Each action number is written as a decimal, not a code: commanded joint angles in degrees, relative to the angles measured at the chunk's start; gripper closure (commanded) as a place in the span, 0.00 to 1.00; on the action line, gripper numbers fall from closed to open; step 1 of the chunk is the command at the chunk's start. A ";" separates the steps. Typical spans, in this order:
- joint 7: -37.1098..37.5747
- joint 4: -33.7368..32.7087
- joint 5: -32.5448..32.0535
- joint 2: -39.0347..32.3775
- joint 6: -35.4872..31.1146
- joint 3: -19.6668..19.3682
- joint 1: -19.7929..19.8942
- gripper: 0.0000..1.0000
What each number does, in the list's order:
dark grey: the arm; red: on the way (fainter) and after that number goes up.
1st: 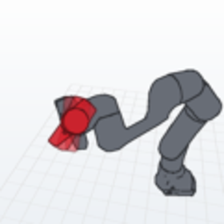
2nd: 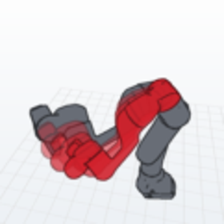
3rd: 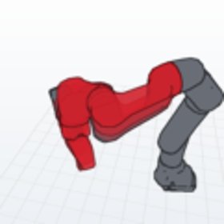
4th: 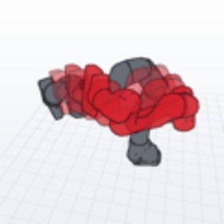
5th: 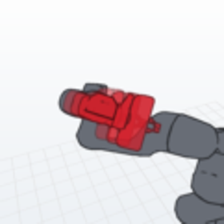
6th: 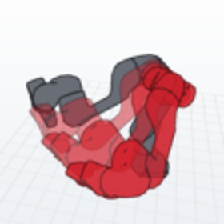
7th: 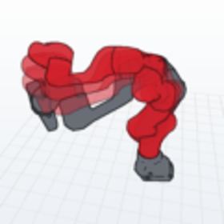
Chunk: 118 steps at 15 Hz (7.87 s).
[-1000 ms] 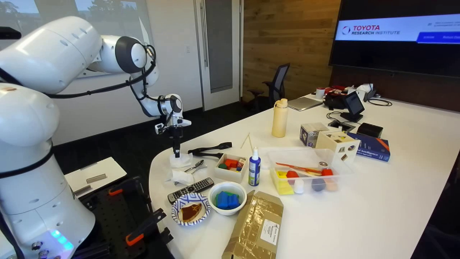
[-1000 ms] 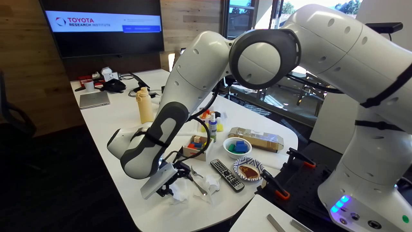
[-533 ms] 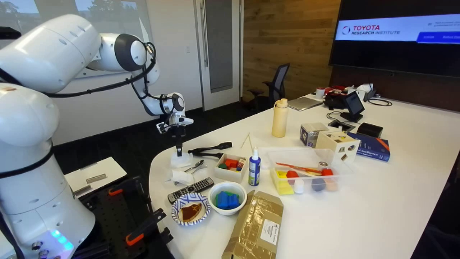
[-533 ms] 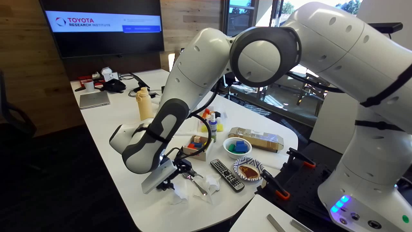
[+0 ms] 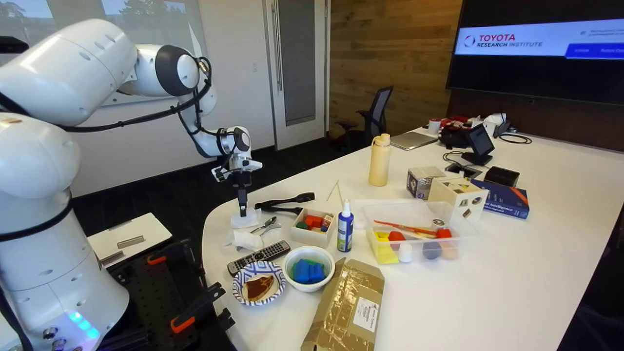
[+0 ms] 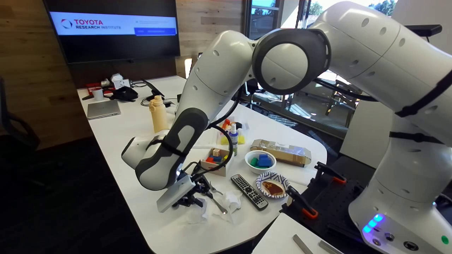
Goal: Pick up the napkin and cover the silverware
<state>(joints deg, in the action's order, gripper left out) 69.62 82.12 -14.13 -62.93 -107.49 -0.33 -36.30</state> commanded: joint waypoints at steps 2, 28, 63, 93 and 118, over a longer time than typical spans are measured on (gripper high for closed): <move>2.33 3.21 0.31 3.08 0.99 -0.09 0.14 0.85; 17.52 24.13 1.01 14.30 -6.36 1.90 3.20 0.13; 13.93 29.68 4.21 12.73 -32.64 4.83 6.54 0.42; 9.25 29.31 6.78 14.30 -32.31 5.56 6.97 0.37; 8.06 28.84 6.94 11.43 -31.68 5.16 7.11 1.00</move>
<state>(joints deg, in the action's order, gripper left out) 79.84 110.71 -8.64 -51.84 -139.43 4.70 -29.54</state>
